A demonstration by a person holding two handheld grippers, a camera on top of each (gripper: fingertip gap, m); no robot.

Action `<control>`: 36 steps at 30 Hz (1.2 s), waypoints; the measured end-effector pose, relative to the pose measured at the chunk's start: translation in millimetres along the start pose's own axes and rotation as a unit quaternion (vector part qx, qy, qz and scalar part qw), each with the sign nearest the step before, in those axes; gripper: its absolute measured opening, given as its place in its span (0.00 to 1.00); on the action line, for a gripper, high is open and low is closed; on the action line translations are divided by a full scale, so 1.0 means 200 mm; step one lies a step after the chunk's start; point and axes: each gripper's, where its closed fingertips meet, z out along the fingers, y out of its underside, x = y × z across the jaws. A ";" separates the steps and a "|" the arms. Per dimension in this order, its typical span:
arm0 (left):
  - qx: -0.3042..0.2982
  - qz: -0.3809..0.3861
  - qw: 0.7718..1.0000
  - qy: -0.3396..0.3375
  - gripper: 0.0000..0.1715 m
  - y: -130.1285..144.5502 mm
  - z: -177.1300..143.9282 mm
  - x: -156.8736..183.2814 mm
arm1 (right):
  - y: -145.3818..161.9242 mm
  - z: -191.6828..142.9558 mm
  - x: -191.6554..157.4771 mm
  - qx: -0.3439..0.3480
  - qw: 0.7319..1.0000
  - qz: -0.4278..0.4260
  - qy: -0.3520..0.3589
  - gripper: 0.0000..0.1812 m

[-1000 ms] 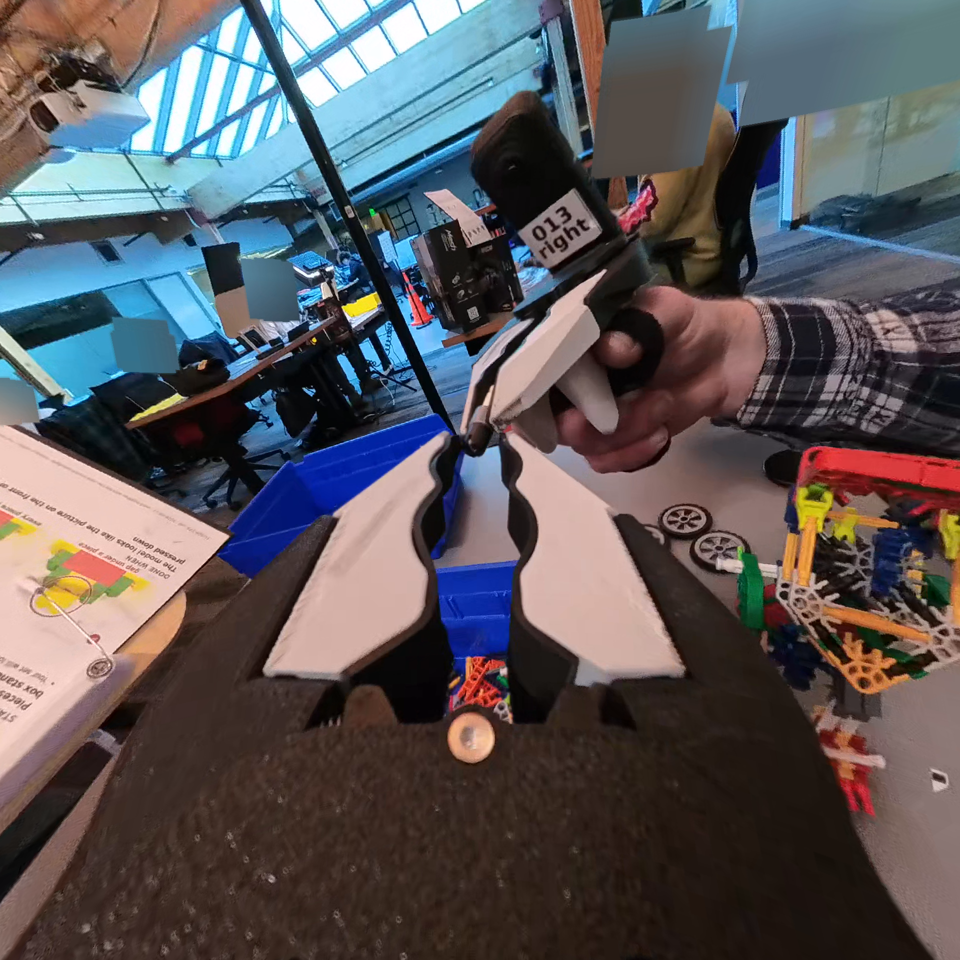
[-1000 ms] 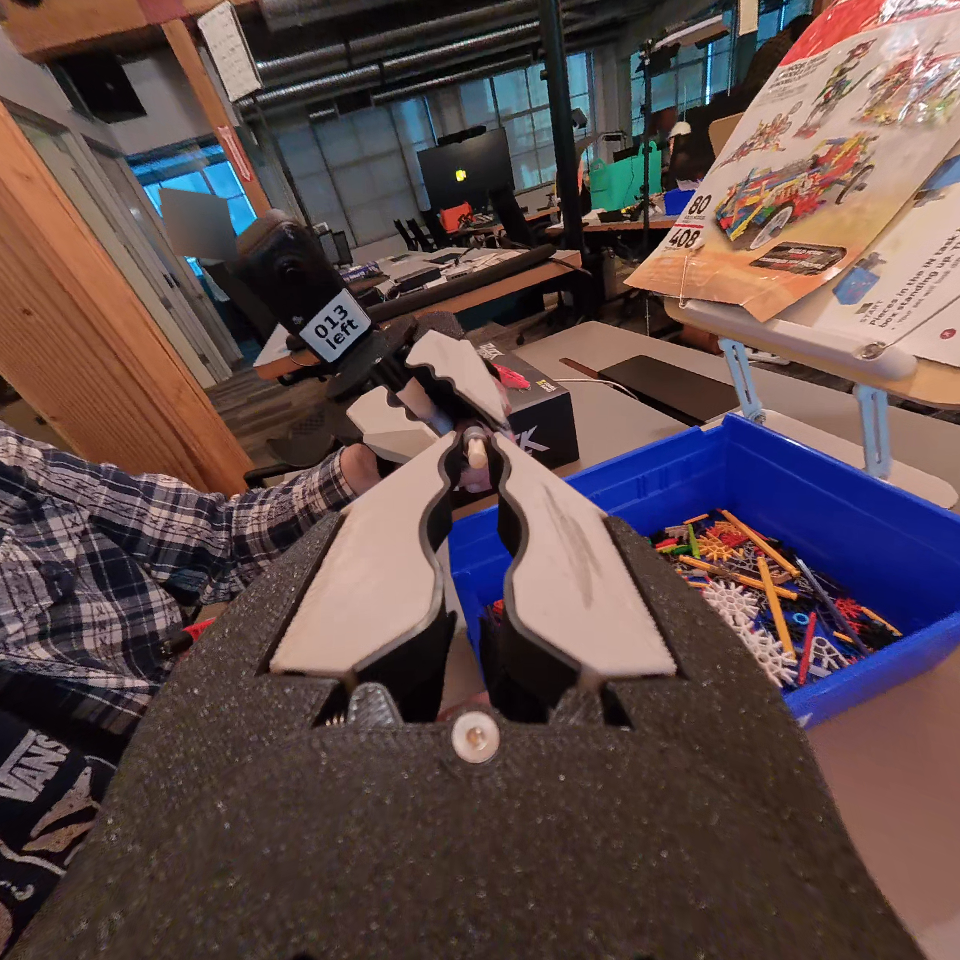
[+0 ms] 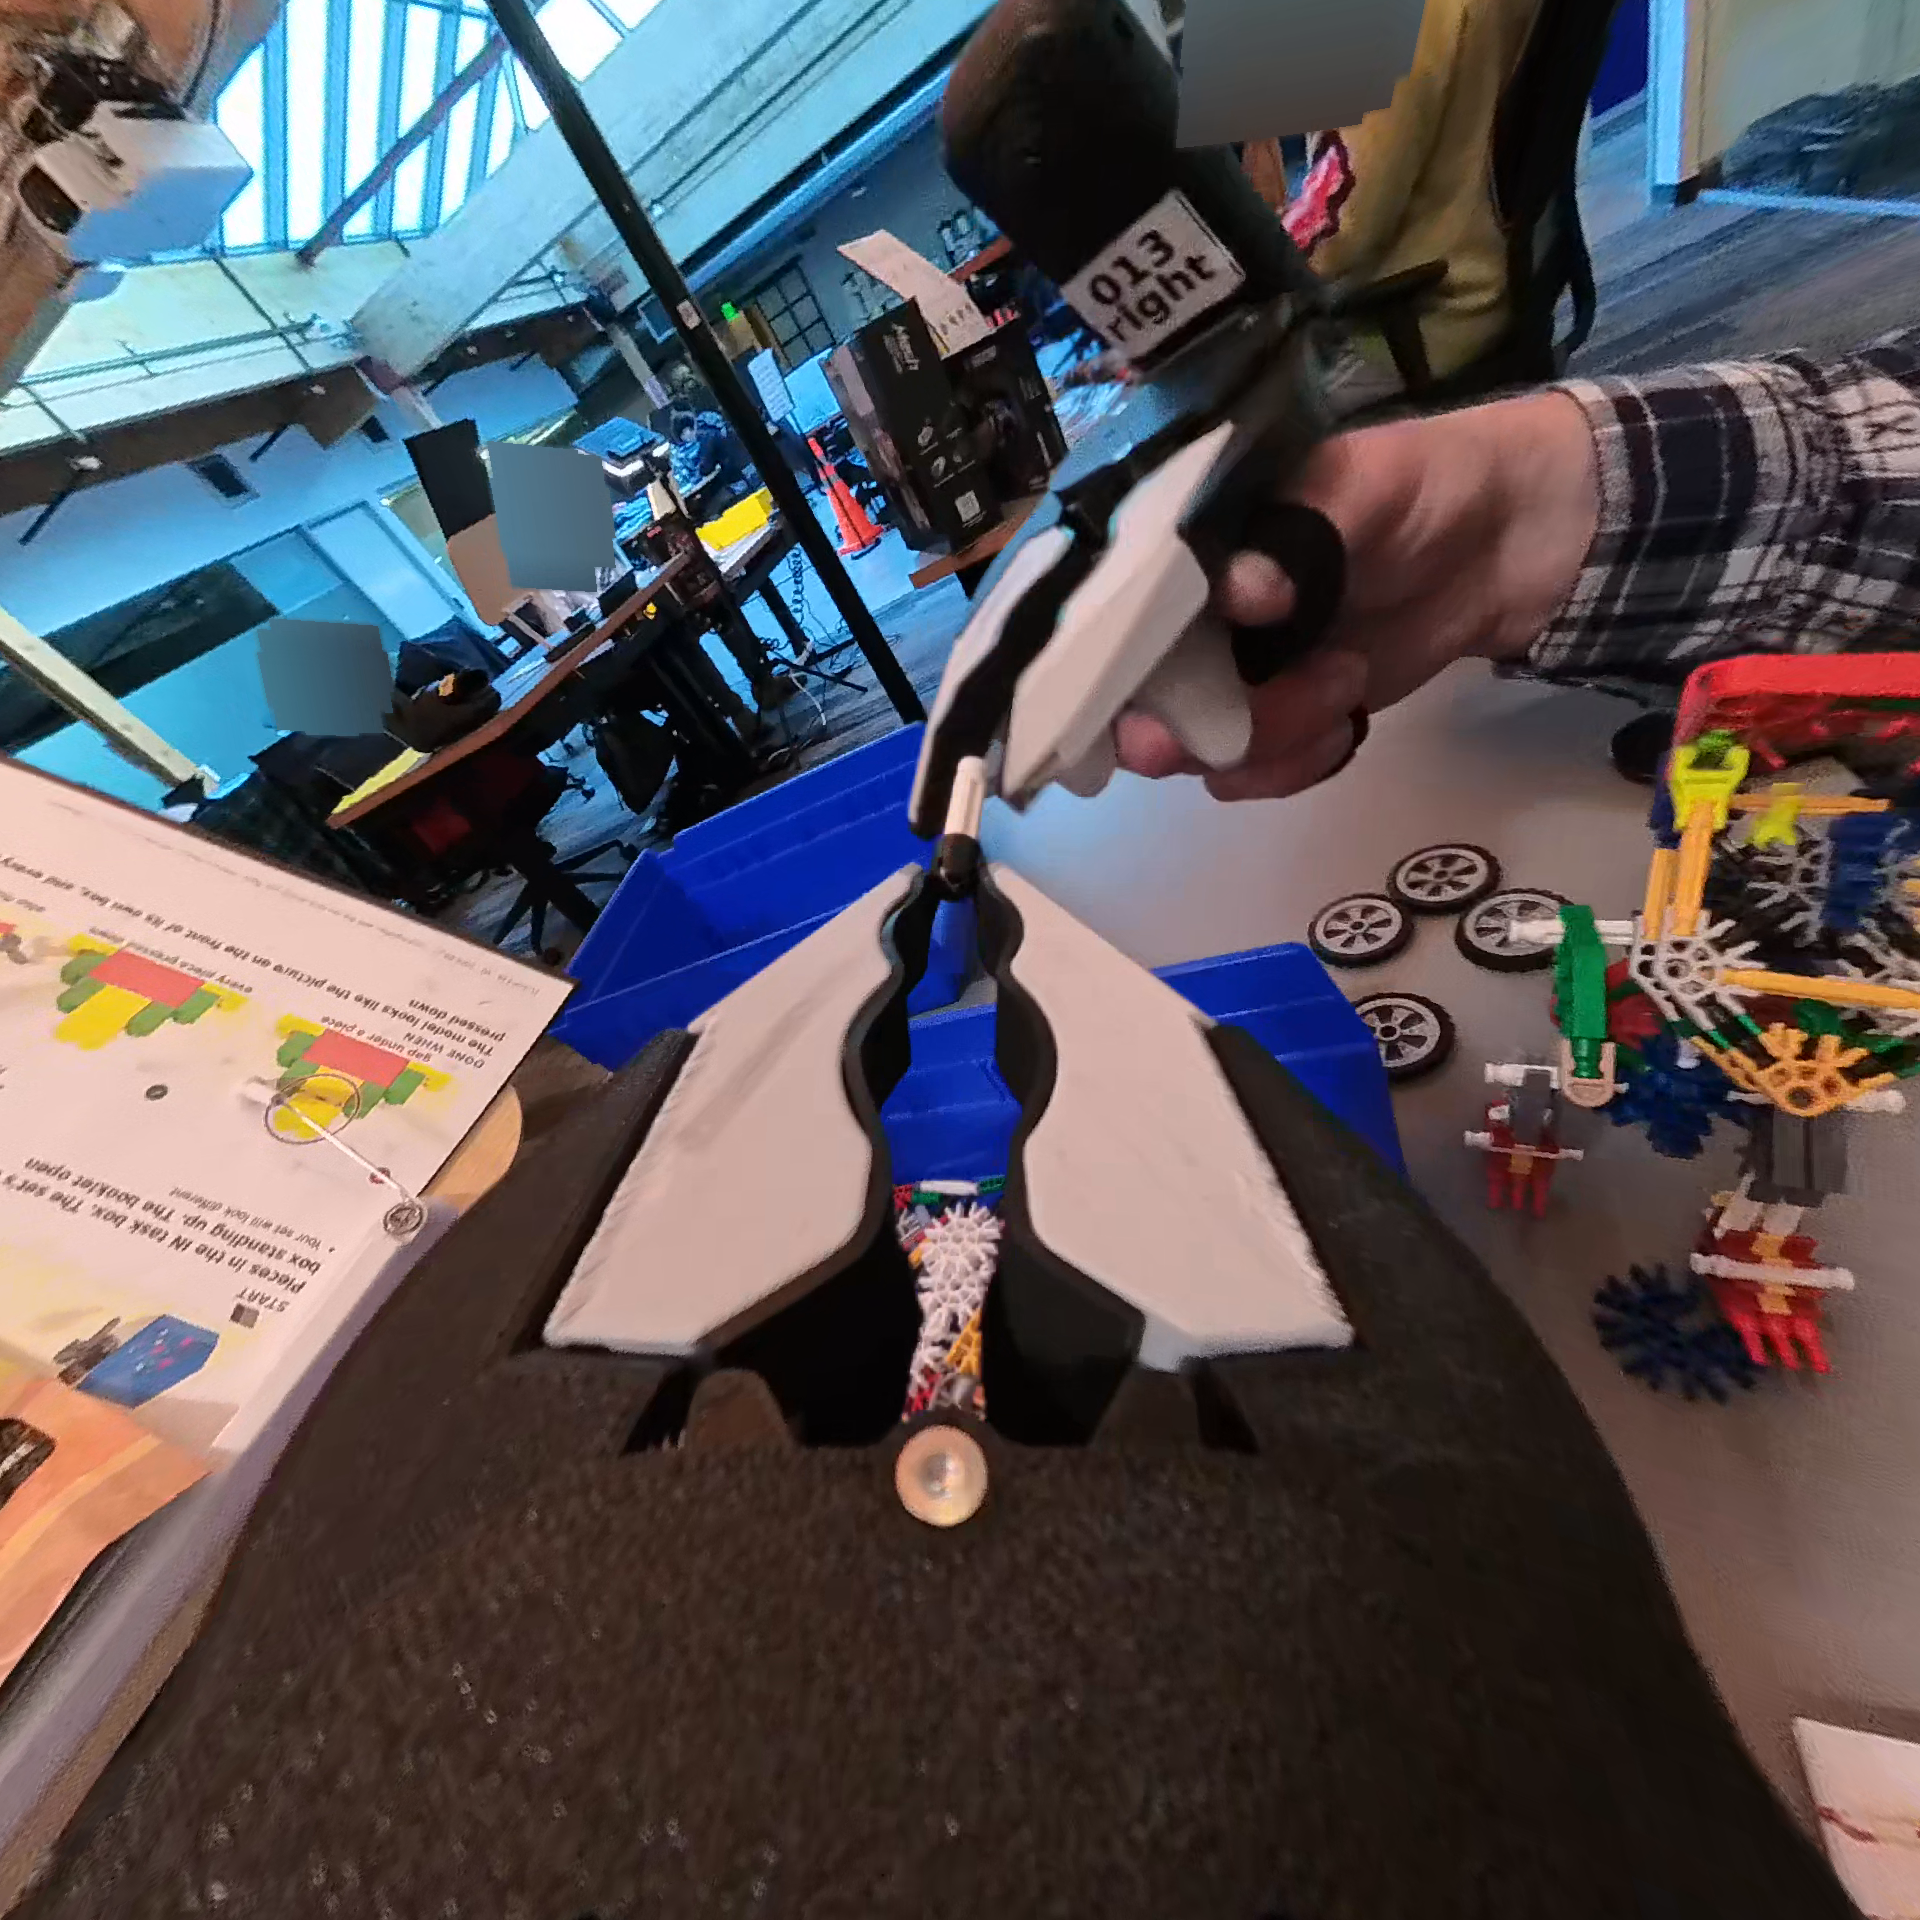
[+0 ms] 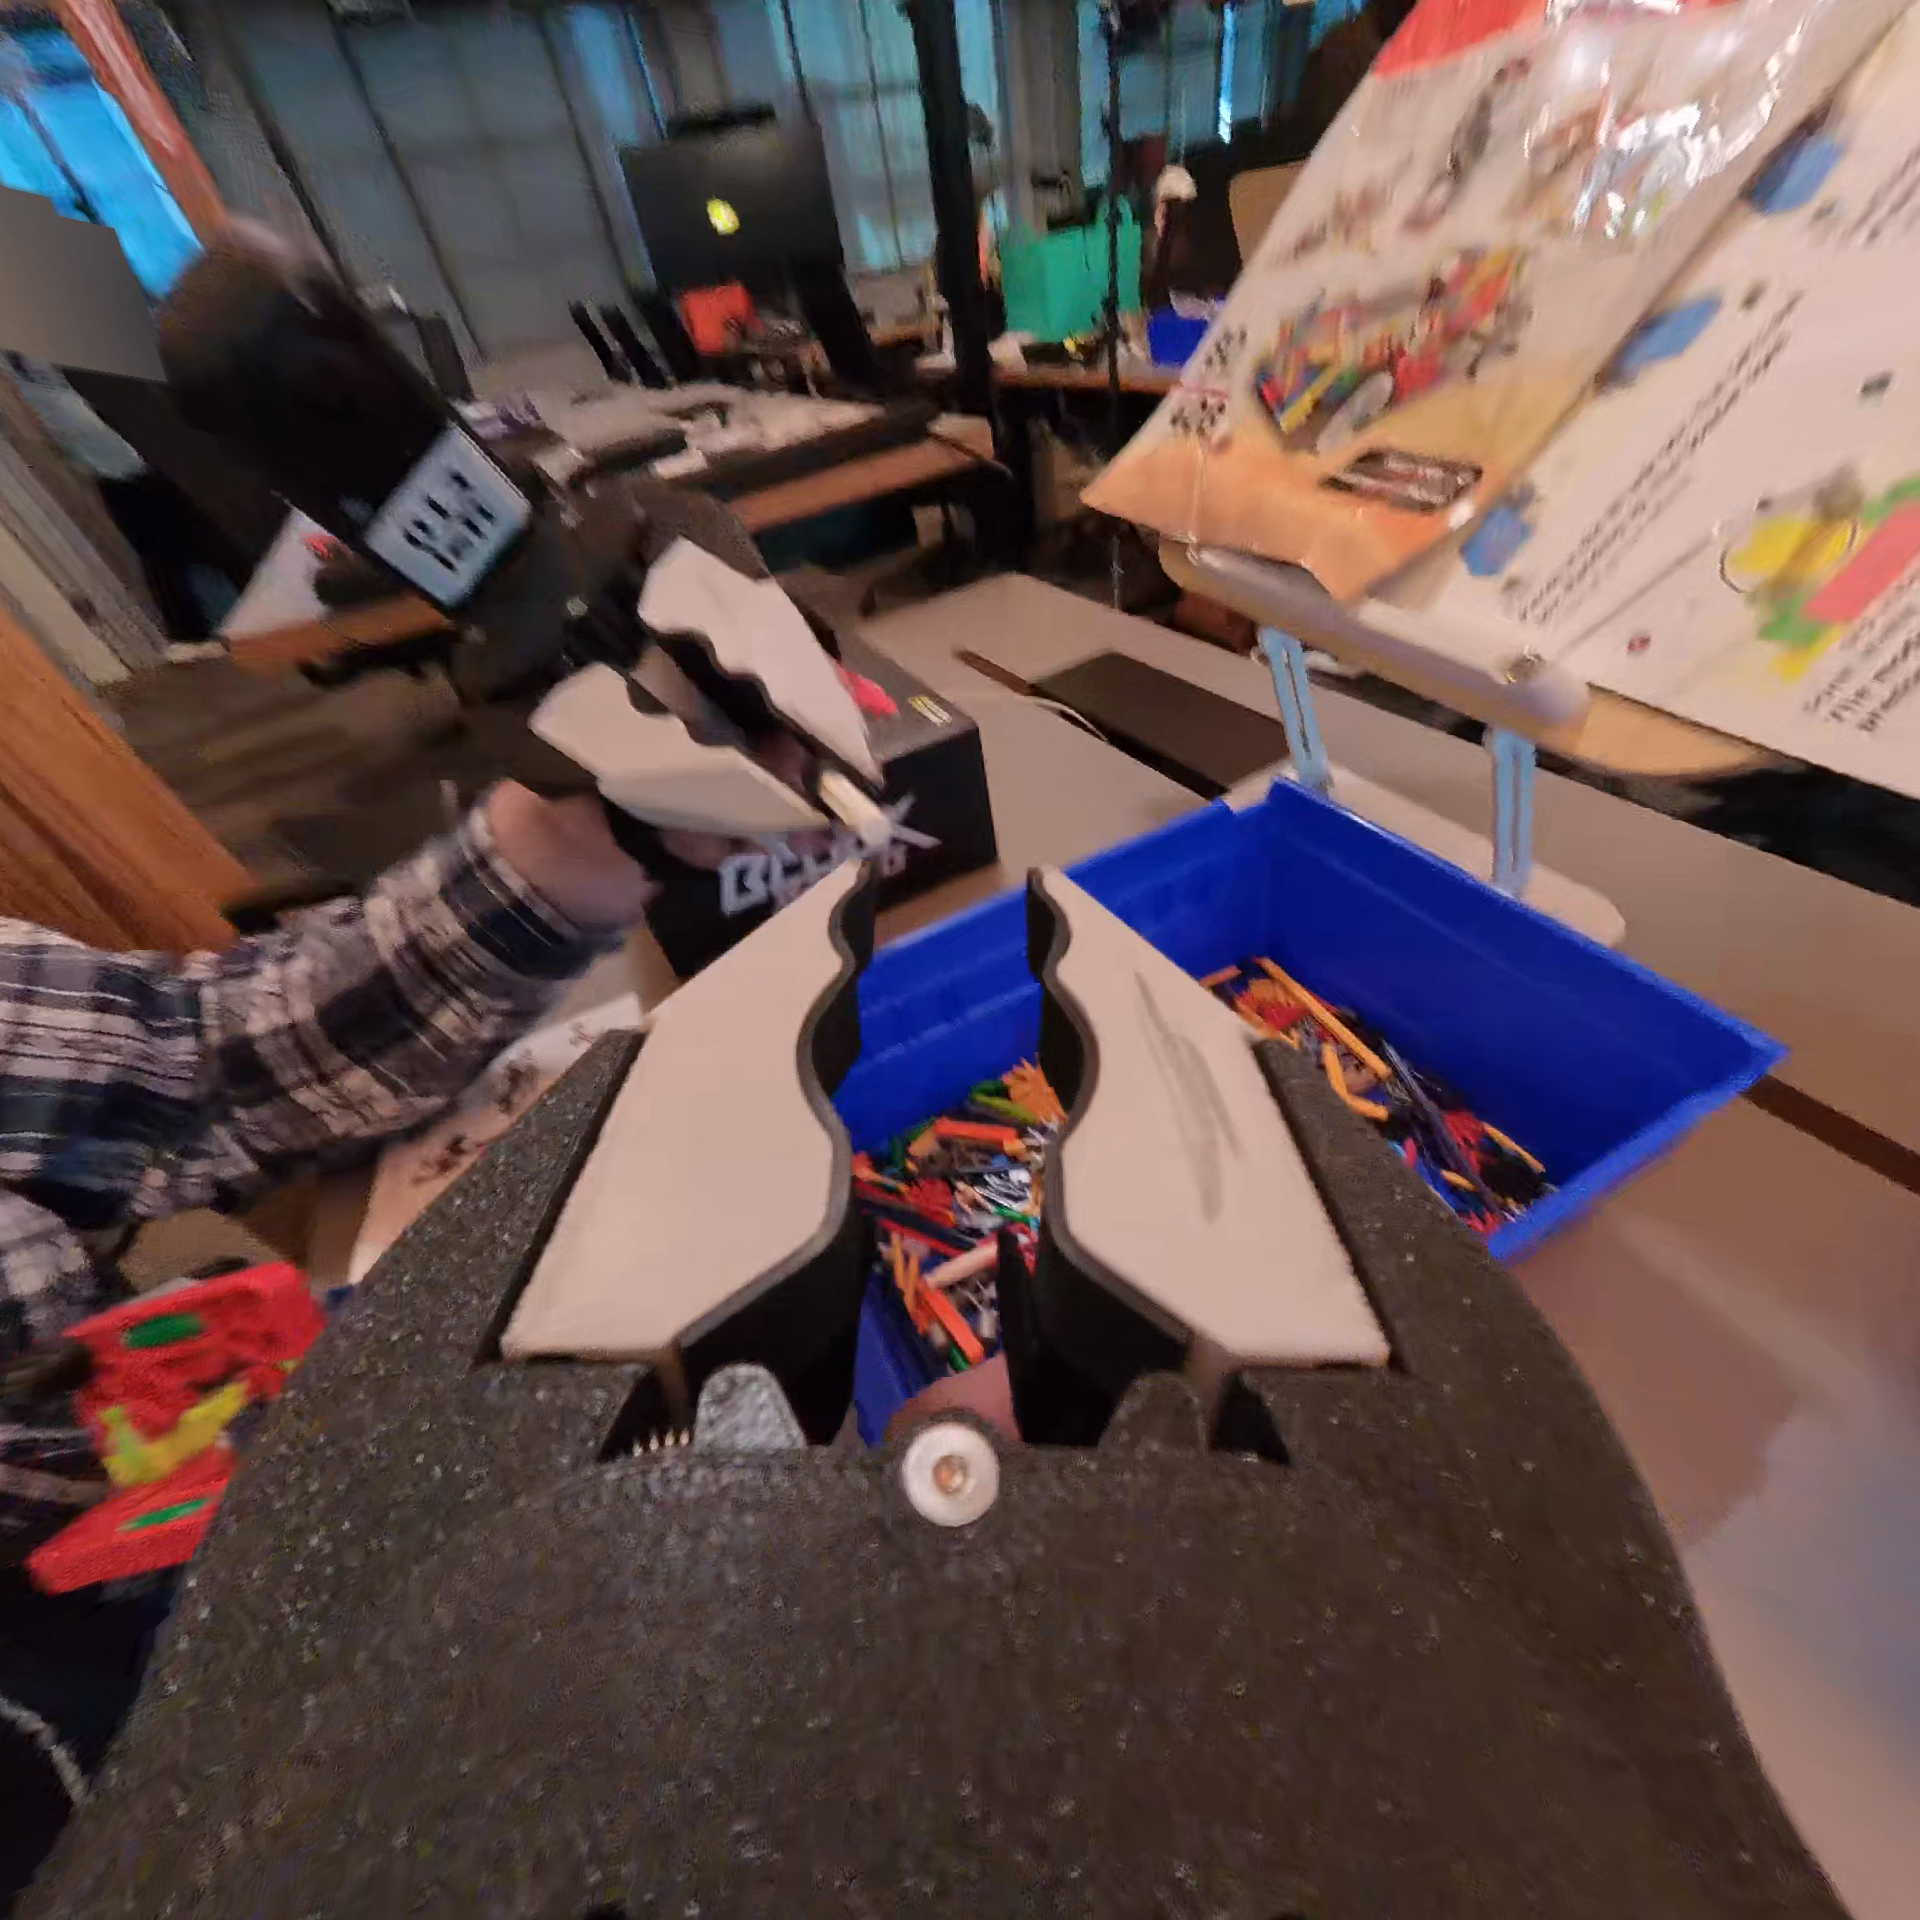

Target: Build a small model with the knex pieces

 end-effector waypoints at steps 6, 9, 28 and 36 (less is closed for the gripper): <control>0.014 0.020 0.999 0.020 0.03 -0.04 0.01 0.07 | -0.05 0.00 -0.15 0.006 0.997 0.019 -0.079 0.05; 0.020 0.025 0.999 0.021 0.03 -0.06 0.01 0.07 | -0.06 0.00 -0.18 0.014 0.996 0.020 -0.090 0.03; 0.085 0.001 0.991 0.107 0.03 -0.19 -0.02 0.22 | -0.07 -0.11 -0.34 -0.010 0.994 -0.077 -0.075 0.02; 0.109 -0.029 0.984 0.139 0.03 -0.24 -0.02 0.27 | -0.08 -0.16 -0.39 -0.021 0.992 -0.109 -0.054 0.02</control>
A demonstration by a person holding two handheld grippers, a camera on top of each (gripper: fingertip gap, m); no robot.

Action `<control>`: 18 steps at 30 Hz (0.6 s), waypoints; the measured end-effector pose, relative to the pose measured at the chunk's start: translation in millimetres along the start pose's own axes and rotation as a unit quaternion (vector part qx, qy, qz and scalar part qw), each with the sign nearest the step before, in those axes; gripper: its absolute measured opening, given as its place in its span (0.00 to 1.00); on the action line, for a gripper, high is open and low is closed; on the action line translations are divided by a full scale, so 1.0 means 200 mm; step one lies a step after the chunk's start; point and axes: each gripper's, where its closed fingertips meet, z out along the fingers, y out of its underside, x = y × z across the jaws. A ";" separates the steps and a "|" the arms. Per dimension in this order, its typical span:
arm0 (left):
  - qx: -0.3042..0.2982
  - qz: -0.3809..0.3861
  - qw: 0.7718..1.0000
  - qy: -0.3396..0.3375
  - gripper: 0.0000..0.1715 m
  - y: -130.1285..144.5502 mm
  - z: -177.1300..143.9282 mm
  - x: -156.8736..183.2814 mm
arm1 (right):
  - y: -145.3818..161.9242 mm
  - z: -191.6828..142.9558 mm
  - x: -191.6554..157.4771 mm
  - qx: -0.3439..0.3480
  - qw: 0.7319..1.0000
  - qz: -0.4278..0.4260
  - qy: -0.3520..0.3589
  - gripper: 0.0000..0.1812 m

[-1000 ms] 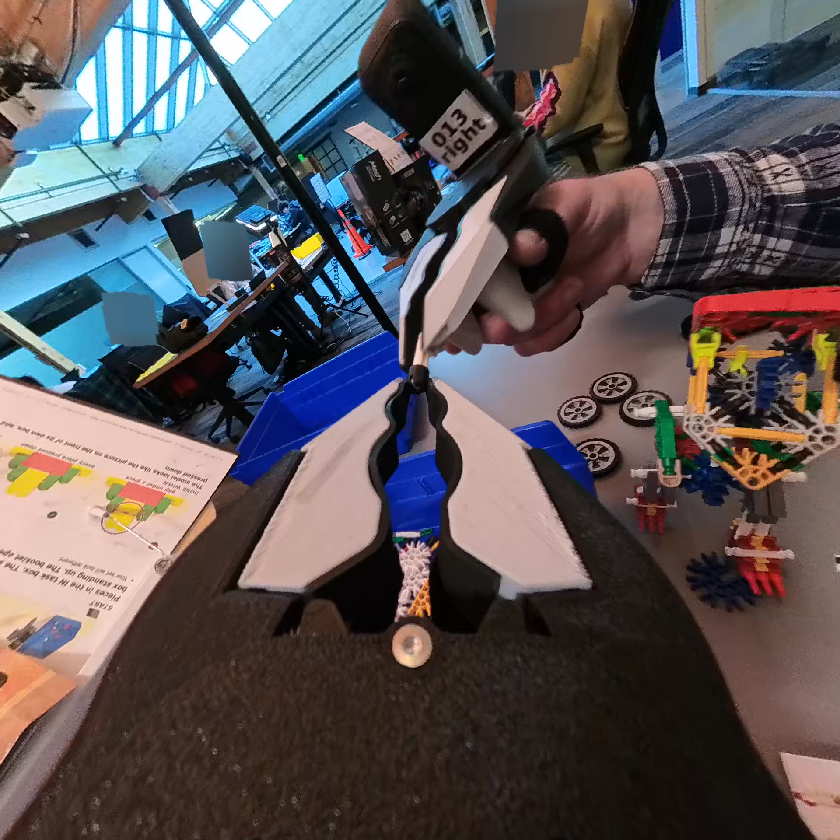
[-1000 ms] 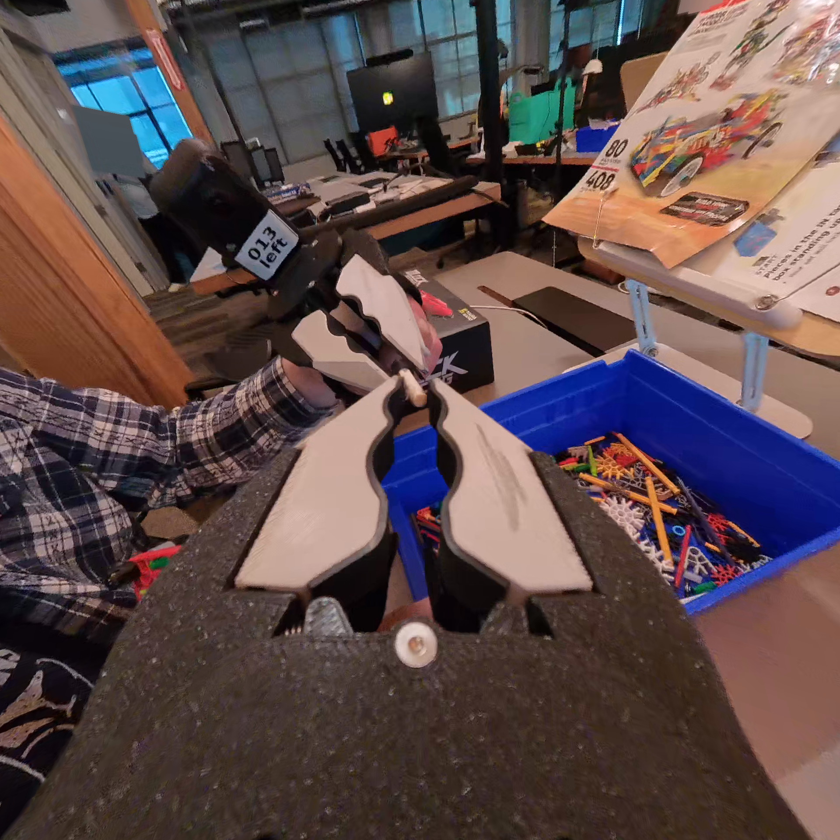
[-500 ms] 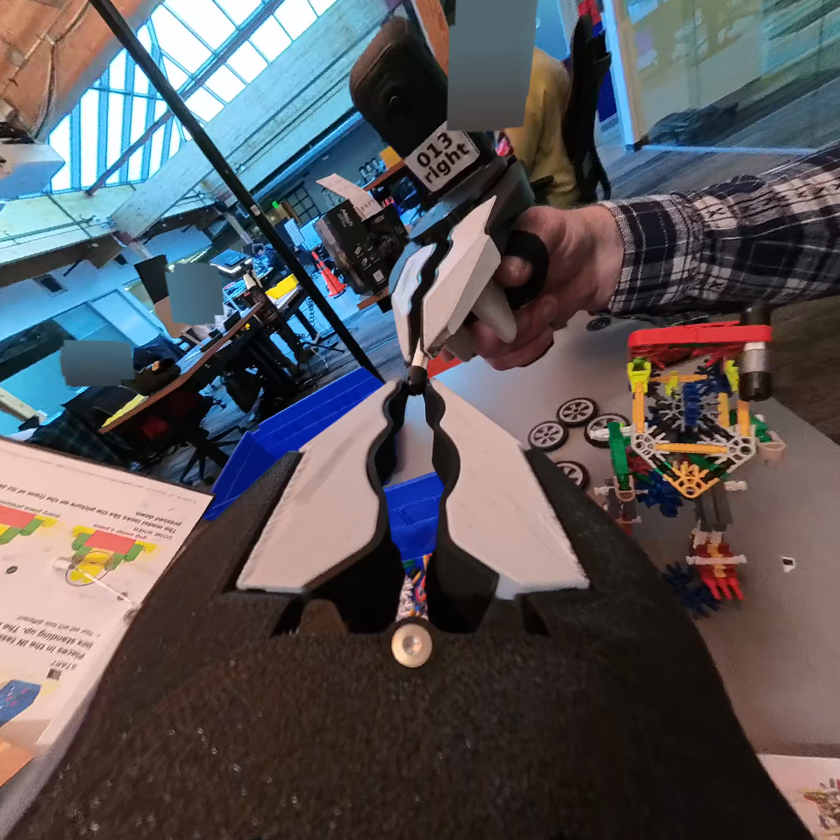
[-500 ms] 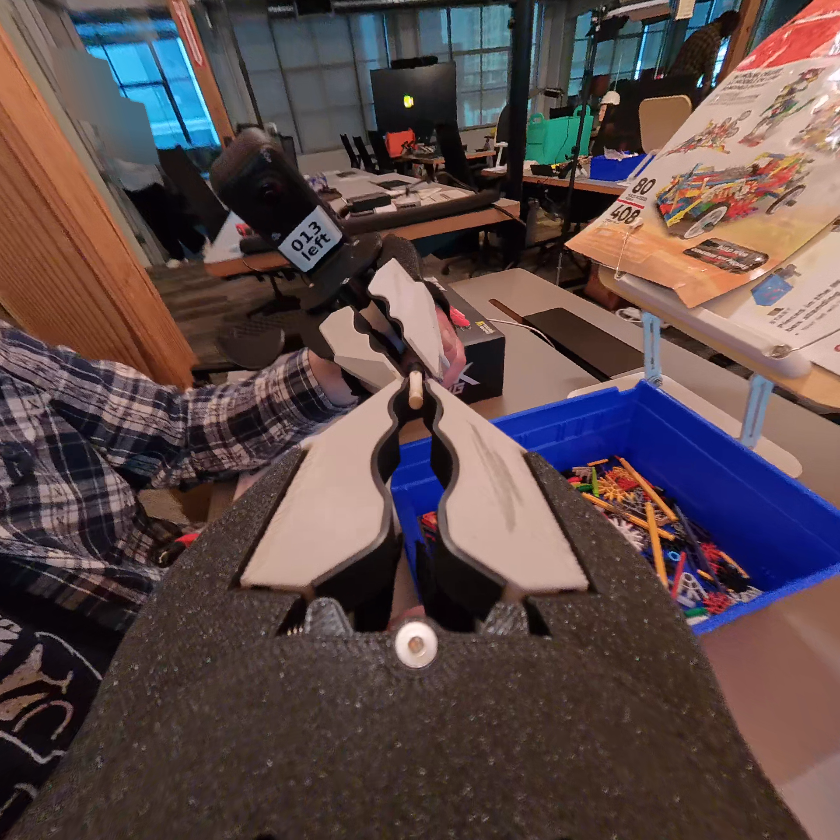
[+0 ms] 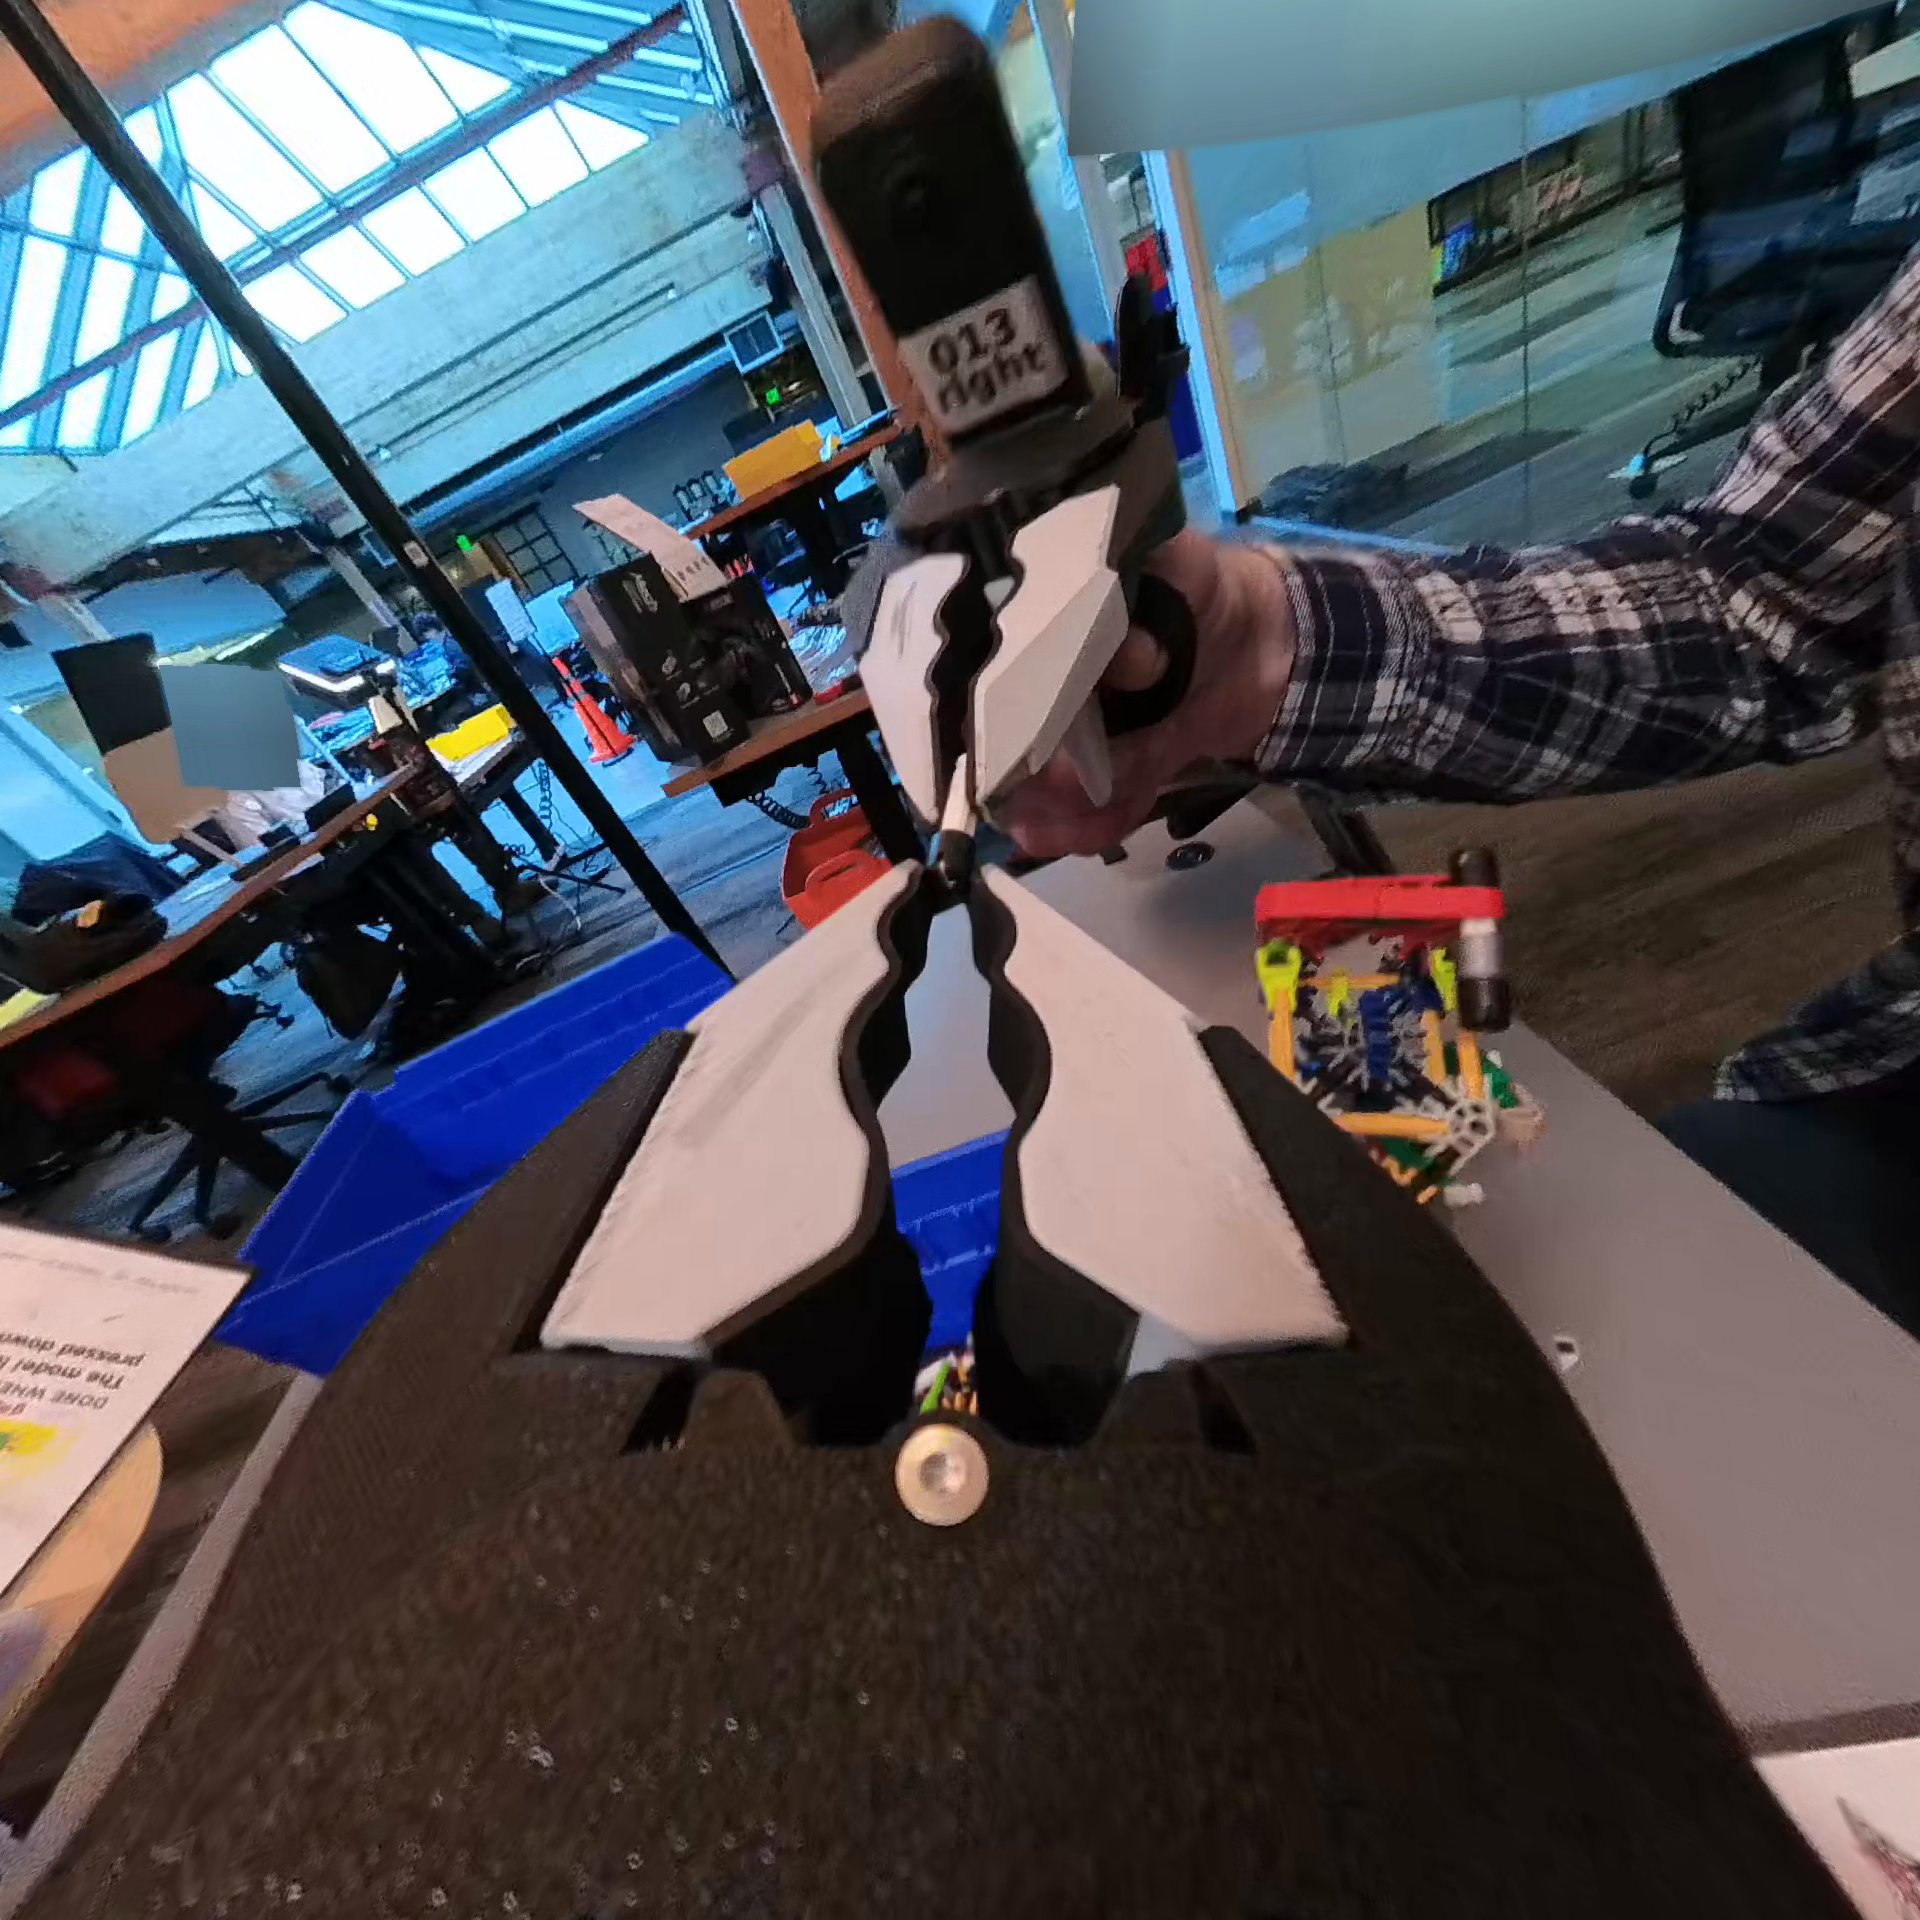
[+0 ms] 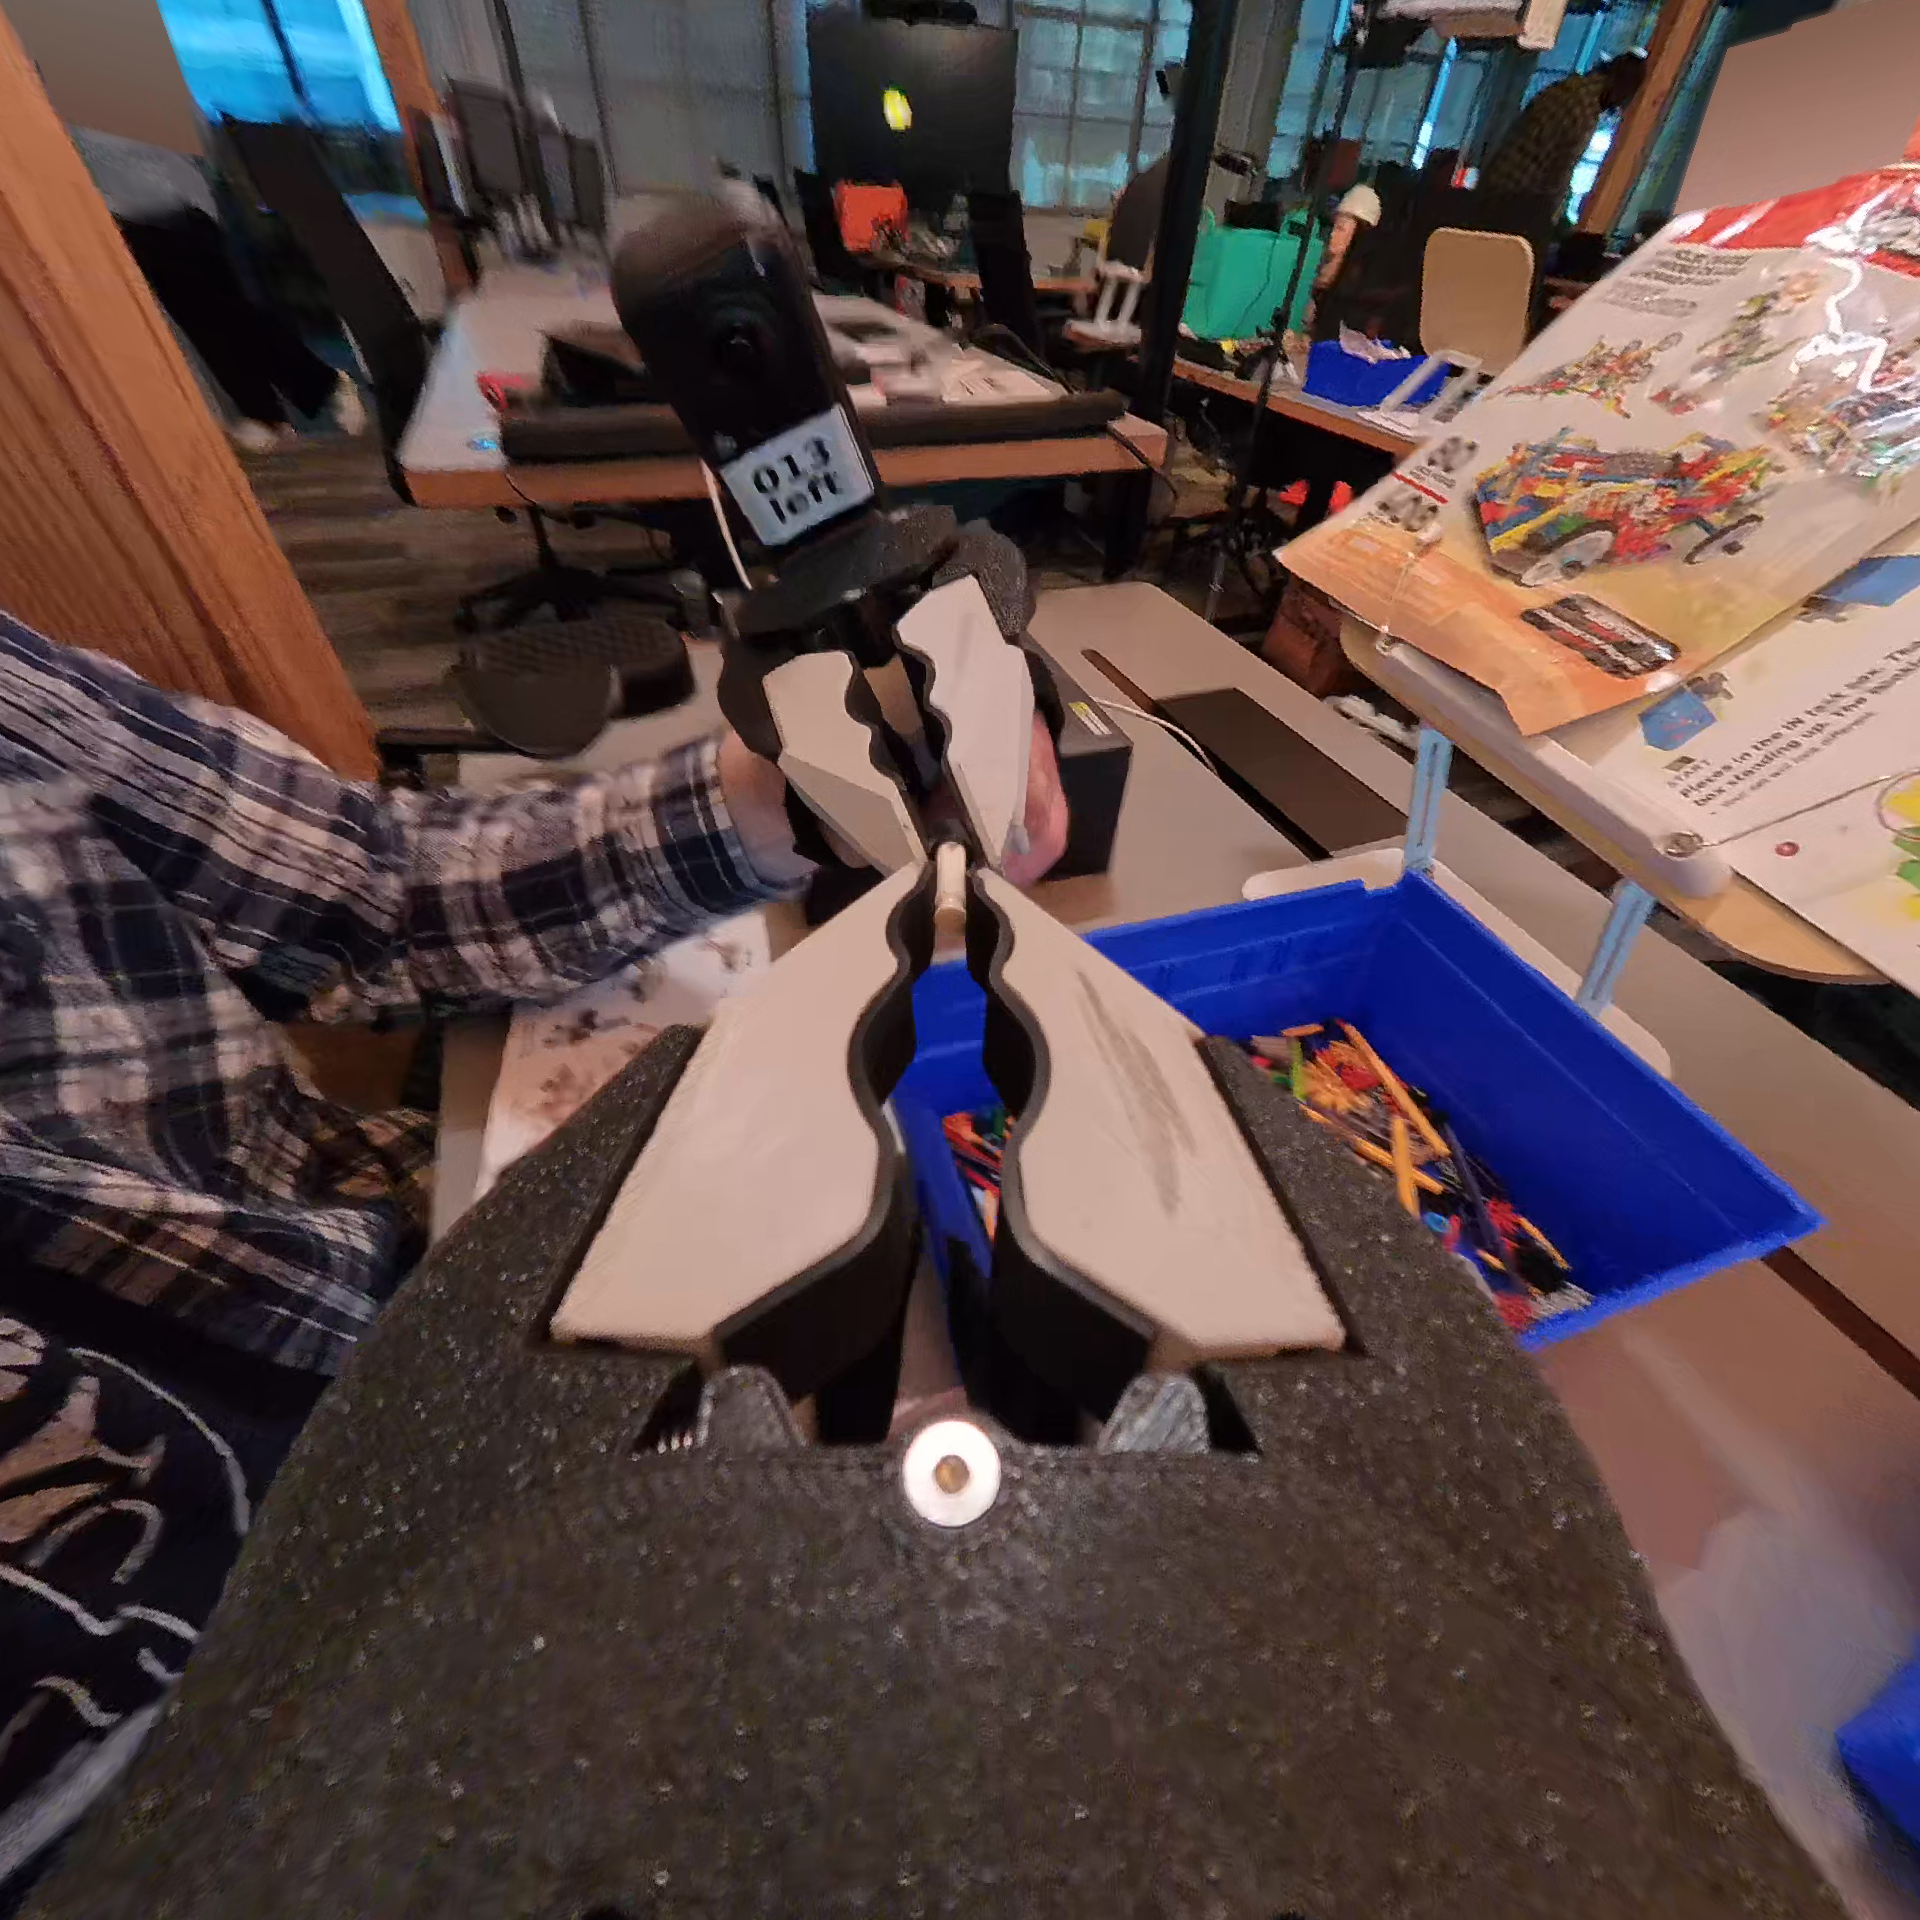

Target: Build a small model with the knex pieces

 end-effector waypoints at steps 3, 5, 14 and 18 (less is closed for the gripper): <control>-0.014 0.017 1.000 -0.015 0.04 -0.03 0.01 0.00 | -0.03 -0.01 -0.02 0.013 1.000 0.007 -0.006 0.02; -0.026 0.025 0.999 -0.015 0.05 -0.03 0.02 0.01 | -0.06 -0.02 -0.04 0.021 1.000 0.010 -0.015 0.02; 0.012 0.010 1.000 -0.020 0.07 -0.09 0.02 0.01 | -0.06 -0.05 -0.04 0.024 0.999 0.021 -0.023 0.02; 0.007 0.016 1.000 -0.018 0.06 -0.08 0.05 0.02 | -0.06 -0.04 -0.05 0.023 0.999 0.022 -0.026 0.02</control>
